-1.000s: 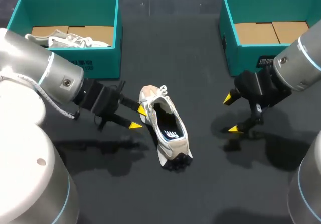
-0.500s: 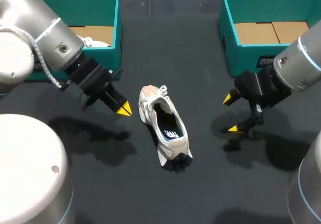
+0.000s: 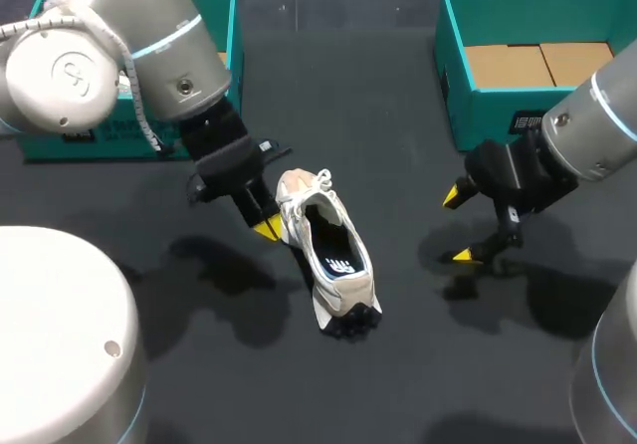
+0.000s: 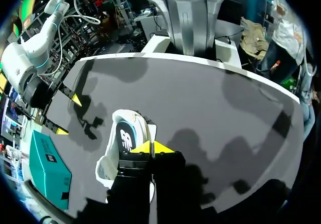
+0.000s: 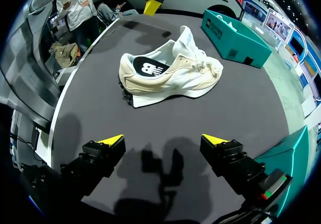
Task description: Take the shoe out of the shoebox, open the shoe tongue, remove and reinsert the insole, then place the shoe into the shoebox
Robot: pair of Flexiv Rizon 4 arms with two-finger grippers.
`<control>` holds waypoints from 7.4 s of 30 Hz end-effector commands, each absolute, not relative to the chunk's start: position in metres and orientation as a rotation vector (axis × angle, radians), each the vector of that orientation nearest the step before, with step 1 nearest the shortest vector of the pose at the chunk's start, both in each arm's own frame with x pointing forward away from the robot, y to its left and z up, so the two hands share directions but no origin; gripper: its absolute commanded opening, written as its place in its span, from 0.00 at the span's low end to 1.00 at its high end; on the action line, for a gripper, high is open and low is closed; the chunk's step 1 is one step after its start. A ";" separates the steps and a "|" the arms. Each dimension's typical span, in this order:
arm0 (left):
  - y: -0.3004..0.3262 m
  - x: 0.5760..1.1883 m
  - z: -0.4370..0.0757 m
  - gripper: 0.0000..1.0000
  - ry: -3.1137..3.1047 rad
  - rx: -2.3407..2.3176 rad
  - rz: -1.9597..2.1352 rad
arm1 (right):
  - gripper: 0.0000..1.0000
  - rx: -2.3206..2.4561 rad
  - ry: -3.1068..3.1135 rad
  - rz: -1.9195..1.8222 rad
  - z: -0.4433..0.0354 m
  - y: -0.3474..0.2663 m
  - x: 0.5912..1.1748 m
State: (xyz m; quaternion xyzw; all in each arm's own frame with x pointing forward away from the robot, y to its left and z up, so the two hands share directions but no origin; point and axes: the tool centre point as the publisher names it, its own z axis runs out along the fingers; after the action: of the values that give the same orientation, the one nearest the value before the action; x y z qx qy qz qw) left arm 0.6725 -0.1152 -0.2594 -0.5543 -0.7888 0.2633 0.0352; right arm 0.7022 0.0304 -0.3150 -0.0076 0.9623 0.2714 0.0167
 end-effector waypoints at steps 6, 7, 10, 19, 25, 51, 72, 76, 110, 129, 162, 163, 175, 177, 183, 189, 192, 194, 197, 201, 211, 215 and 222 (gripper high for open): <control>-0.150 0.675 -0.284 0.00 -2.325 -1.794 0.634 | 1.00 -0.022 2.992 0.840 -0.315 0.030 0.702; -0.153 0.675 -0.287 0.00 -2.316 -1.805 0.633 | 1.00 -0.022 2.992 0.840 -0.315 0.030 0.702; -0.164 0.676 -0.294 0.00 -2.295 -1.830 0.619 | 1.00 -0.022 2.992 0.840 -0.315 0.030 0.702; -0.191 0.674 -0.317 0.00 -2.284 -1.873 0.550 | 1.00 0.043 2.979 0.833 -0.313 0.000 0.694; -0.197 0.669 -0.328 0.00 -2.267 -1.877 0.507 | 1.00 0.061 2.988 0.820 -0.312 -0.010 0.693; -0.202 0.661 -0.351 0.00 -2.222 -1.872 0.477 | 1.00 0.061 2.988 0.820 -0.312 -0.010 0.693; -0.200 0.674 -0.353 0.00 -2.313 -1.911 0.285 | 1.00 0.061 2.988 0.820 -0.312 -0.010 0.693; -0.195 0.676 -0.348 0.00 -2.310 -1.917 0.177 | 1.00 0.061 2.988 0.820 -0.312 -0.010 0.693; -0.211 0.658 -0.383 0.00 -2.308 -1.812 0.297 | 1.00 0.061 2.988 0.820 -0.312 -0.010 0.693; -0.197 0.686 -0.367 0.00 -2.541 -1.832 0.180 | 1.00 0.061 2.988 0.820 -0.312 -0.010 0.693; -0.196 0.707 -0.346 0.90 -2.670 -1.836 -0.098 | 1.00 0.061 2.988 0.820 -0.312 -0.010 0.693; -0.195 0.708 -0.346 0.94 -2.671 -1.832 -0.099 | 1.00 0.061 2.988 0.820 -0.312 -0.010 0.693; -0.189 0.720 -0.343 1.00 -2.630 -1.796 0.015 | 1.00 0.061 2.988 0.820 -0.312 -0.010 0.693; -0.187 0.724 -0.342 1.00 -2.625 -1.790 0.033 | 1.00 0.061 2.988 0.820 -0.312 -0.010 0.693; -0.186 0.732 -0.337 0.96 -2.624 -1.776 0.076 | 1.00 0.061 2.988 0.820 -0.312 -0.010 0.693; -0.185 0.735 -0.336 0.95 -2.634 -1.758 0.083 | 1.00 0.061 2.988 0.820 -0.312 -0.010 0.693; -0.183 0.736 -0.335 0.95 -2.619 -1.756 0.100 | 1.00 0.061 2.988 0.820 -0.312 -0.010 0.693; -0.181 0.737 -0.334 0.96 -2.604 -1.758 0.115 | 1.00 0.061 2.988 0.820 -0.312 -0.010 0.693; -0.179 0.741 -0.332 0.95 -2.602 -1.752 0.124 | 1.00 0.061 2.988 0.820 -0.312 -0.010 0.693; -0.176 0.749 -0.328 0.89 -2.605 -1.742 0.150 | 1.00 0.061 2.988 0.820 -0.312 -0.010 0.693; -0.167 0.768 -0.314 0.72 -2.637 -1.722 0.167 | 1.00 0.061 2.988 0.820 -0.312 -0.010 0.693; -0.164 0.775 -0.302 0.47 -2.668 -1.713 0.202 | 1.00 0.061 2.988 0.820 -0.312 -0.010 0.693; -0.167 0.763 -0.297 0.31 -2.598 -1.764 0.298 | 1.00 0.061 2.988 0.820 -0.312 -0.010 0.693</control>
State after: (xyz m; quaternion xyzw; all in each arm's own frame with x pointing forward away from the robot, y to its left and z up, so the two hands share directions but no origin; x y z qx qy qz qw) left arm 0.7672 -0.1717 -0.2956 -0.5572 -0.8253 0.0919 -0.0020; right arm 0.6940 -0.0105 -0.3115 0.0191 0.9637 0.2656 0.0202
